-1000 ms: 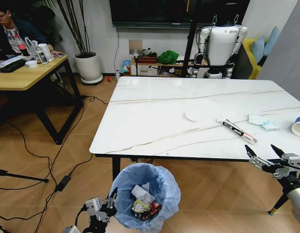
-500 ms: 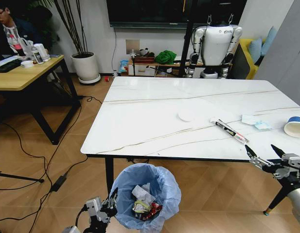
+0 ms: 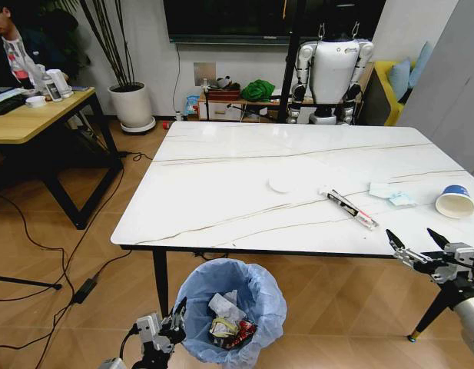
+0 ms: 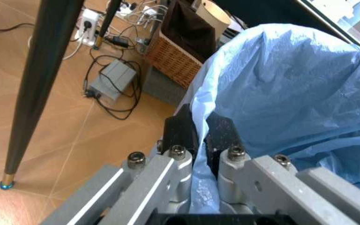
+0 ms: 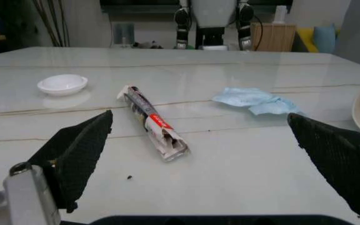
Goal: Pick up the trash bin and place the trash from the table into it.
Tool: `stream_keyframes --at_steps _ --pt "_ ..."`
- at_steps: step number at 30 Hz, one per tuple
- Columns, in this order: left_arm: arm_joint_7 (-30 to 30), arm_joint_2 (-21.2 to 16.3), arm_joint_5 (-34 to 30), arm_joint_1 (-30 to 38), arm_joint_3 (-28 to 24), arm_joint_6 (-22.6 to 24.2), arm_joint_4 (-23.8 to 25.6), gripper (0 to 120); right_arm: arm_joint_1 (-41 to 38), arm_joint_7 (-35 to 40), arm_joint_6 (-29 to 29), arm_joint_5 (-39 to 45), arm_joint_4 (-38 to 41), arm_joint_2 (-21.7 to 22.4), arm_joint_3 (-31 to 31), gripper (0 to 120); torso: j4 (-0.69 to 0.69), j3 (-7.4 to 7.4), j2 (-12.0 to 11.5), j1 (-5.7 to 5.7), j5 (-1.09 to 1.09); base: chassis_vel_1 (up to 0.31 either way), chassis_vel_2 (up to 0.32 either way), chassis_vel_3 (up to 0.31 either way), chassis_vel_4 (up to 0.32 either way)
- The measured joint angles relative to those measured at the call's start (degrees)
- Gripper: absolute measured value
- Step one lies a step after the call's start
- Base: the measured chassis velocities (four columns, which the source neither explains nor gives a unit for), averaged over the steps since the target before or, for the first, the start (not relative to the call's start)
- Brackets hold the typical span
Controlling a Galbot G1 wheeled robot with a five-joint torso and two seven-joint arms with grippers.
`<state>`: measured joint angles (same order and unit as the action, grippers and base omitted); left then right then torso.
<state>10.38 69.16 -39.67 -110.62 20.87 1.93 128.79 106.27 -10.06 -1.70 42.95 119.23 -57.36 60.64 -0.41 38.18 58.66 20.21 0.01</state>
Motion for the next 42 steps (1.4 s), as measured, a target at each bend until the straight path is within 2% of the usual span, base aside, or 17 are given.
stream_keyframes --at_steps 15,19,21,24,28,30,31,32,42 --pt "0.0 0.2 0.2 0.1 0.1 0.0 -0.2 0 -1.3 -2.9 -2.9 -2.8 -2.8 2.2 0.1 100 -0.02 0.0 0.0 0.01 -0.03 -0.022 -0.021 0.023 0.02" --pt "0.0 0.2 0.3 -0.3 0.5 0.0 0.2 0 -3.3 -0.4 0.5 -1.2 -0.6 4.6 -2.1 100 -0.01 0.0 0.0 0.01 -0.02 0.0 0.0 0.0 0.0" --pt "-0.2 0.2 0.3 -1.0 1.0 0.0 0.8 0 -5.7 0.6 4.6 1.6 0.4 6.8 -3.7 100 -0.01 0.0 0.0 0.01 -0.01 0.0 0.0 0.0 0.0" --pt "-0.6 0.3 0.6 -1.7 1.7 -0.2 1.2 0 -8.3 1.1 6.1 4.5 0.0 9.4 -5.7 100 0.01 0.0 0.0 0.01 0.0 0.0 0.0 0.0 0.0" --pt "-1.0 1.0 1.2 -3.5 3.2 -0.7 2.5 0 -14.1 -1.3 6.6 9.7 -4.3 16.2 -10.7 100 0.01 0.0 0.0 0.01 -0.01 0.0 0.0 0.0 0.0" --pt "-1.1 1.1 1.3 -3.8 3.4 -0.7 2.6 0 -14.9 -1.5 6.6 10.1 -4.9 17.1 -11.6 100 0.0 0.0 0.0 0.01 -0.01 0.0 0.0 0.0 0.0" --pt "-1.5 1.7 2.1 -4.7 4.1 -1.1 2.8 0 -19.0 -2.6 6.7 11.0 -8.4 21.2 -16.8 100 0.0 0.0 0.0 0.01 -0.01 0.0 0.0 0.0 0.0" --pt "-1.5 1.9 2.3 -4.9 4.2 -1.2 2.8 0 -19.7 -2.9 6.7 11.0 -9.4 22.0 -18.1 100 0.0 0.01 0.0 0.01 -0.02 0.0 0.0 0.0 0.0" --pt "-1.6 2.1 2.5 -5.0 4.0 -1.3 2.5 0 -20.9 -3.9 6.3 10.3 -13.2 24.5 -21.8 100 -0.02 0.0 0.0 0.0 -0.01 0.0 0.0 0.0 0.0"
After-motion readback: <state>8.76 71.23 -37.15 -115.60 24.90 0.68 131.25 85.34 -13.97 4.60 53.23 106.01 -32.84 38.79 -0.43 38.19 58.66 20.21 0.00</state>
